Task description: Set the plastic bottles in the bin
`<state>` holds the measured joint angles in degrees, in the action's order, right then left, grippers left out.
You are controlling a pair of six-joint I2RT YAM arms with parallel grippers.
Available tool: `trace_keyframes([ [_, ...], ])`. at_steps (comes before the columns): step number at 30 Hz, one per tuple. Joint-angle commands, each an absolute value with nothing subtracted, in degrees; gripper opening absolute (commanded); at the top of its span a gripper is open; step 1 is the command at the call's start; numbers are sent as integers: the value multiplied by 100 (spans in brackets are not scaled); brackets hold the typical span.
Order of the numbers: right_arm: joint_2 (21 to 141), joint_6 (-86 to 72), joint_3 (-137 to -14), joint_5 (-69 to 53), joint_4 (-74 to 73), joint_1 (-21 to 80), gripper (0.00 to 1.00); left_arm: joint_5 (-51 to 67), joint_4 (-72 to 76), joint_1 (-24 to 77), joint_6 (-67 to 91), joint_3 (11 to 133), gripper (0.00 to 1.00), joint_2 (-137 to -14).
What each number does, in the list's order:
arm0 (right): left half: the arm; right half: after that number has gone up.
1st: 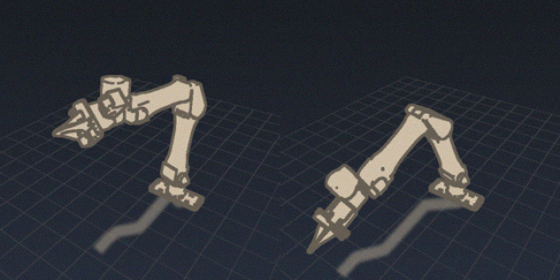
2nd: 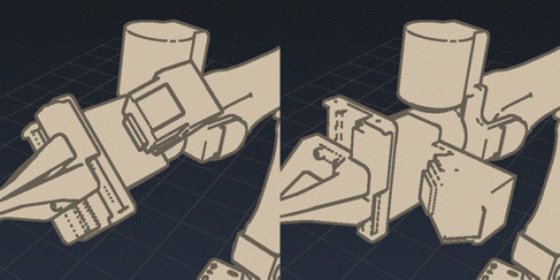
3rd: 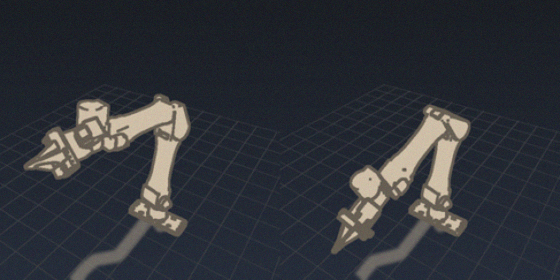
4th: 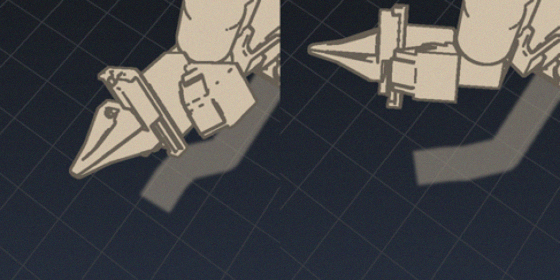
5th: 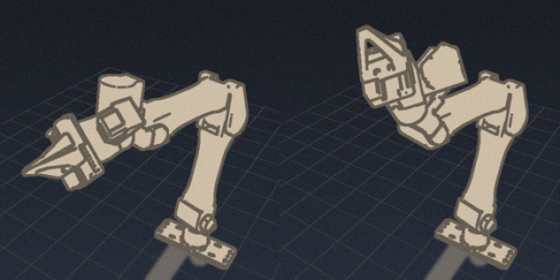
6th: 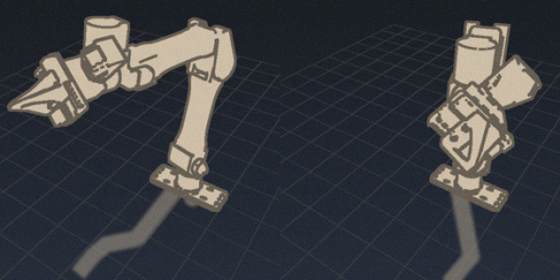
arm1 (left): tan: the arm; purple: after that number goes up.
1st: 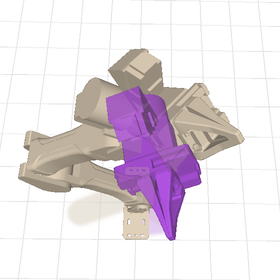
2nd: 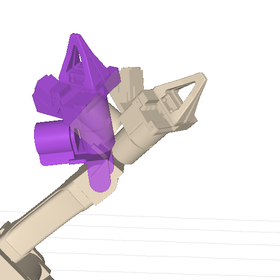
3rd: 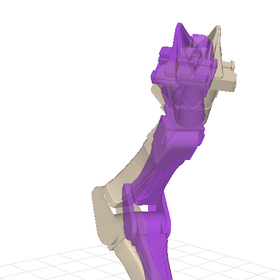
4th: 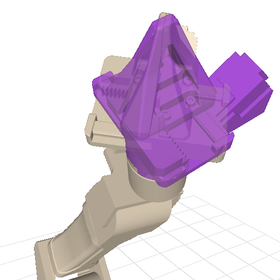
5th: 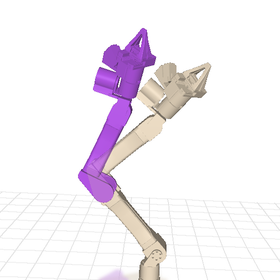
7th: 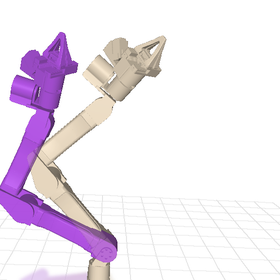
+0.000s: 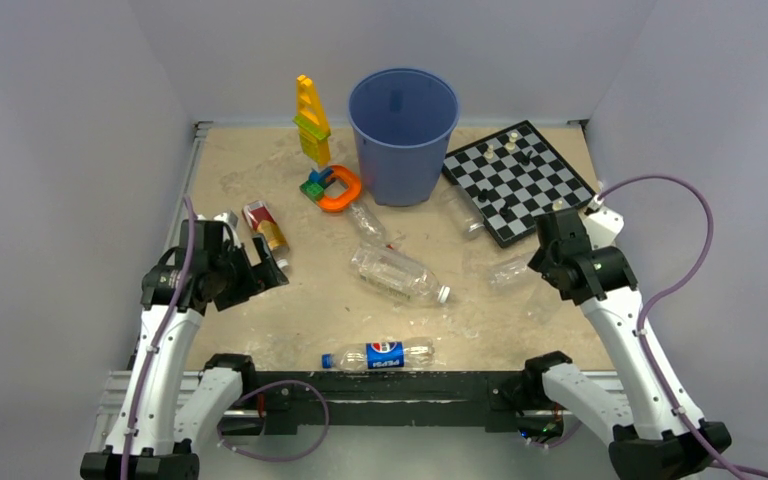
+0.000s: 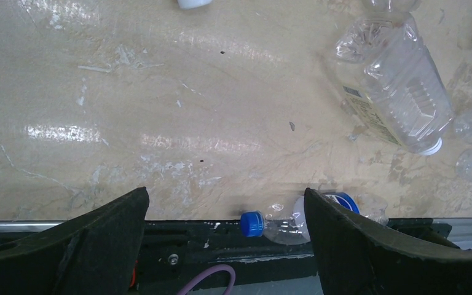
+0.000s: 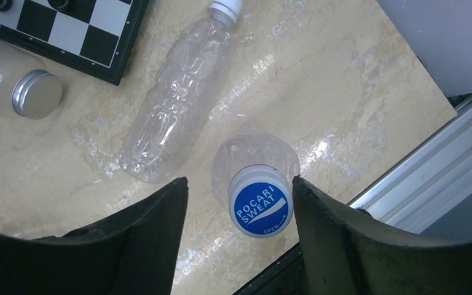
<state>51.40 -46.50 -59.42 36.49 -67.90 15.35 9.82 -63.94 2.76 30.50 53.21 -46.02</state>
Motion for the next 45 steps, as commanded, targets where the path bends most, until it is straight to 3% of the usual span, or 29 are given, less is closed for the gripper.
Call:
trace_keyframes([
  [1,5128,-4860,-5930,3831,-6704,1521,60,967,-6249,288,2900,5287,100,-4632],
  [4,5107,-4906,-5940,3870,-6738,1520,41,916,-6232,286,2900,5261,100,-4632],
  [8,5061,-5073,-6132,3992,-6968,1520,3,914,-6240,283,2878,5261,100,-4626],
  [9,5025,-5045,-6232,3965,-6989,1520,0,910,-6242,289,2875,5257,100,-4620],
  [16,5186,-3651,-8423,3276,-6870,1523,0,687,-6410,289,2842,5364,100,-4734],
  [26,6879,-2222,-12108,1546,-5669,1528,0,208,-6831,289,2936,5708,100,-4903],
  [32,7330,-2204,-11547,259,-3266,1559,0,403,-6759,290,3061,5666,100,-4896],
  [36,7859,-2367,-11380,15,-2210,1688,0,464,-6824,290,3206,5700,100,-4809],
  [45,9855,-2090,-12979,223,-2794,2211,0,221,-7087,290,3426,5913,100,-4650],
])
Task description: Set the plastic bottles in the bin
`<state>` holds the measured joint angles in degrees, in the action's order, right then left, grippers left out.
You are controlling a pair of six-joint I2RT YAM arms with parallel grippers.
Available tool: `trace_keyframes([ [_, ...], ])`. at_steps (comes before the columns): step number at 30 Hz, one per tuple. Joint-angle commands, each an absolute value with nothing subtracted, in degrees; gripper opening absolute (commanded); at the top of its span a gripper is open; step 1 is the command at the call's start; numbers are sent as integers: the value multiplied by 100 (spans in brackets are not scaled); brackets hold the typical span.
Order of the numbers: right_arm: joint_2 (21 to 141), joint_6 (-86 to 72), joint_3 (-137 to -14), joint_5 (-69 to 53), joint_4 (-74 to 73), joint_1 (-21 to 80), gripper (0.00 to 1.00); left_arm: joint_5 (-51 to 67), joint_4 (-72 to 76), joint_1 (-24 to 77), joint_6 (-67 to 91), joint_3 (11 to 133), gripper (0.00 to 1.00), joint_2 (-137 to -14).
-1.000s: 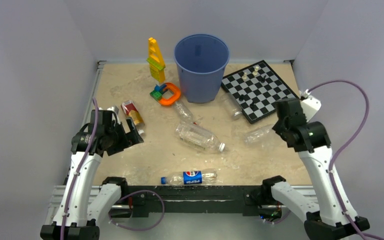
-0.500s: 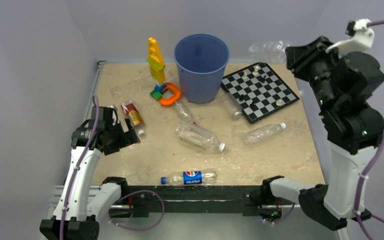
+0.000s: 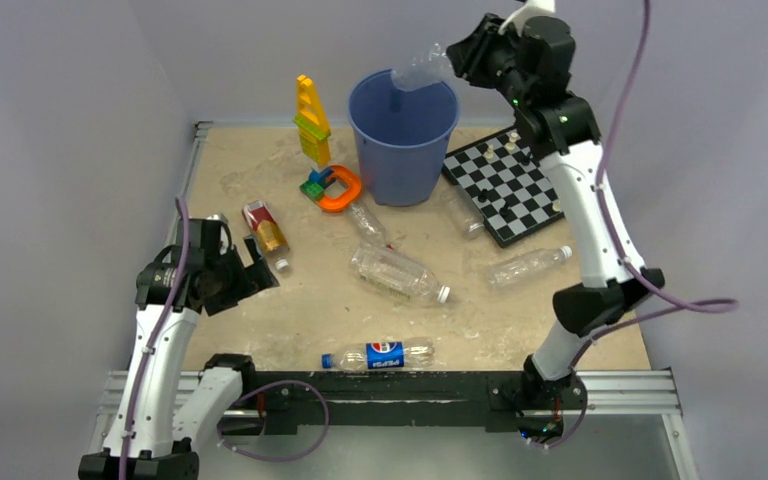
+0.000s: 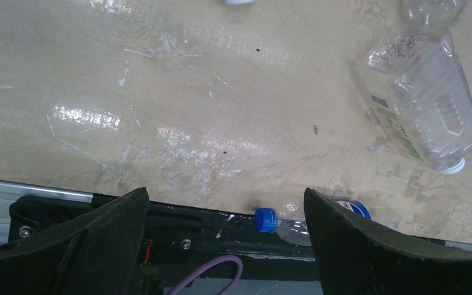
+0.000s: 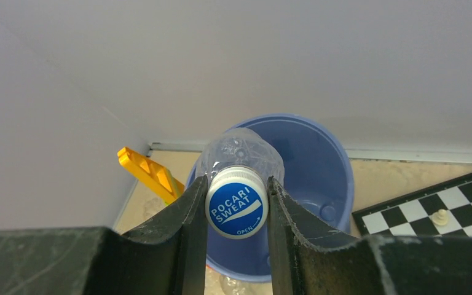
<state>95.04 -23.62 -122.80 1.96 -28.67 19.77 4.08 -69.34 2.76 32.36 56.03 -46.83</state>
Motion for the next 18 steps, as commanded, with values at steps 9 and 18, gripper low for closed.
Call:
trace_keyframes([
  [9,11011,-1764,-13577,734,-3068,2554,48,-142,-7180,288,3584,6025,100,-4589],
  [18,10213,-1581,-13174,785,-3204,2608,84,-28,-7091,289,3699,5876,100,-4620],
])
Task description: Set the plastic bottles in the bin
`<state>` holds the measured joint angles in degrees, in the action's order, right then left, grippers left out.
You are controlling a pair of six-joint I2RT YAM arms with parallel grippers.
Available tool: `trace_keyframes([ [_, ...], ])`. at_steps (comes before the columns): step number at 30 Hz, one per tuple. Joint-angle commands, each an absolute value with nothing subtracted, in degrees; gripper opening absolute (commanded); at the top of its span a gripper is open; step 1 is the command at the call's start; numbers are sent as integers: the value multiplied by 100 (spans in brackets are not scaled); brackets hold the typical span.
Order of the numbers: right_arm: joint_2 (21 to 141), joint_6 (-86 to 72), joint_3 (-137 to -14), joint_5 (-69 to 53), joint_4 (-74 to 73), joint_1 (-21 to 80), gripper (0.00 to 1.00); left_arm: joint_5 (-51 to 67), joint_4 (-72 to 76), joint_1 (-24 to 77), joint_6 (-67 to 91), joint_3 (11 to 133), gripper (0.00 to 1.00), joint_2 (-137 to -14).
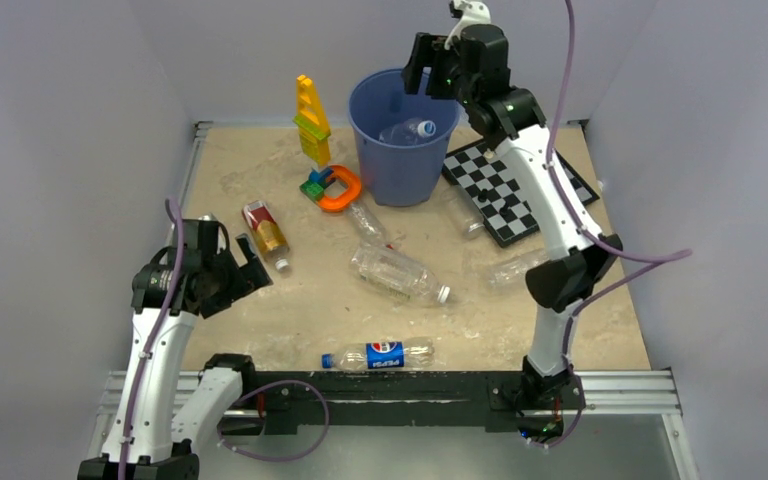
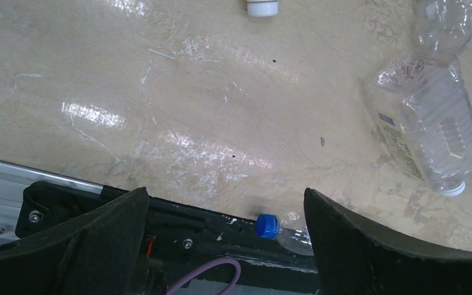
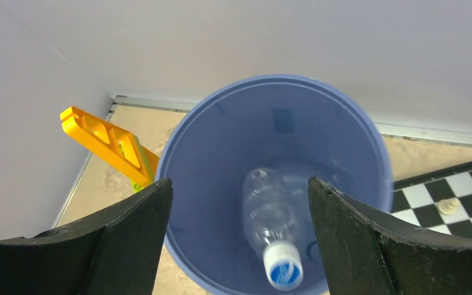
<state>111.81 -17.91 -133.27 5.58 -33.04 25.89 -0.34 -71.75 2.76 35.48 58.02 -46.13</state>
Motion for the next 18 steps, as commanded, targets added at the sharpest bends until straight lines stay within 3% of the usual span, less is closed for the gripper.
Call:
trace_keyframes([
  [1,9923,-1548,-12907,861,-3196,2610,84,-27,-7085,292,3701,5872,100,-4633],
  [9,6730,-1901,-8603,2134,-2487,2219,84,428,-6980,292,3396,6016,100,-4475],
  [14,5441,-3730,-6431,2157,-3564,1163,84,626,-6957,294,3316,6029,100,-4448],
  [18,5178,-4765,-5538,2253,-4304,892,85,710,-7002,290,3362,5974,100,-4466],
])
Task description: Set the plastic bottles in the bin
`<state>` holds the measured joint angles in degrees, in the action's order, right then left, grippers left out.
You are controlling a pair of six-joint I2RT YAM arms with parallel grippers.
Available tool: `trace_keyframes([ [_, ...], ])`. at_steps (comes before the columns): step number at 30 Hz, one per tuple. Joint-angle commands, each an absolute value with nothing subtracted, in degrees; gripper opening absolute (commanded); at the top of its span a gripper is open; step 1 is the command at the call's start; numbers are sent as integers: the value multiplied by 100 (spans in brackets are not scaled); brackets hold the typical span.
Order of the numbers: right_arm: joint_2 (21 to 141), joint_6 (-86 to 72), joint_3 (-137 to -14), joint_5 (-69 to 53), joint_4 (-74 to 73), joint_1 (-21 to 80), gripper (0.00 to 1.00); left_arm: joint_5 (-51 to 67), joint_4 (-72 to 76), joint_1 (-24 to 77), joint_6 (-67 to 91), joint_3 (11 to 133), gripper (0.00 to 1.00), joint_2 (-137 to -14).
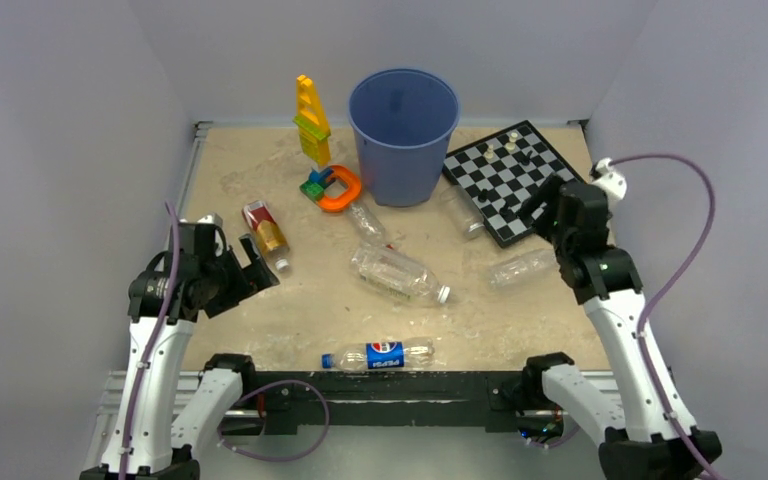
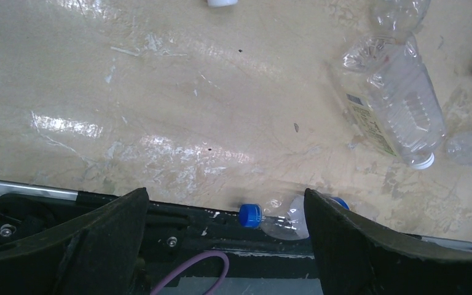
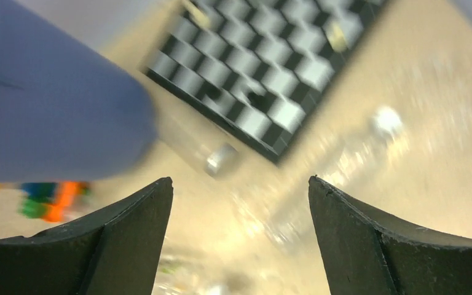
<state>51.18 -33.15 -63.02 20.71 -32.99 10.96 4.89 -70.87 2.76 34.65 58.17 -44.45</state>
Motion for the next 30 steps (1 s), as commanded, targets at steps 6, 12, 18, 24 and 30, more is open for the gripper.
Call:
trace_keyframes([
  [6,5178,-4977,-4349,1140,-3960,-131,85,747,-7092,292,3410,6078,100,-4172],
  [12,5726,-4813,-3843,412,-3126,-685,85,751,-7200,290,3345,6094,100,-4179],
  [18,6362,-4828,-3676,121,-2446,-868,82,837,-7097,292,3452,6053,100,-4098],
  [24,6810,-4714,-3430,117,-2047,-949,68,857,-7079,290,3515,5923,100,-4058],
  [30,6172,-4553,-3379,229,-2206,-967,41,579,-7145,287,3496,5978,99,-4071],
])
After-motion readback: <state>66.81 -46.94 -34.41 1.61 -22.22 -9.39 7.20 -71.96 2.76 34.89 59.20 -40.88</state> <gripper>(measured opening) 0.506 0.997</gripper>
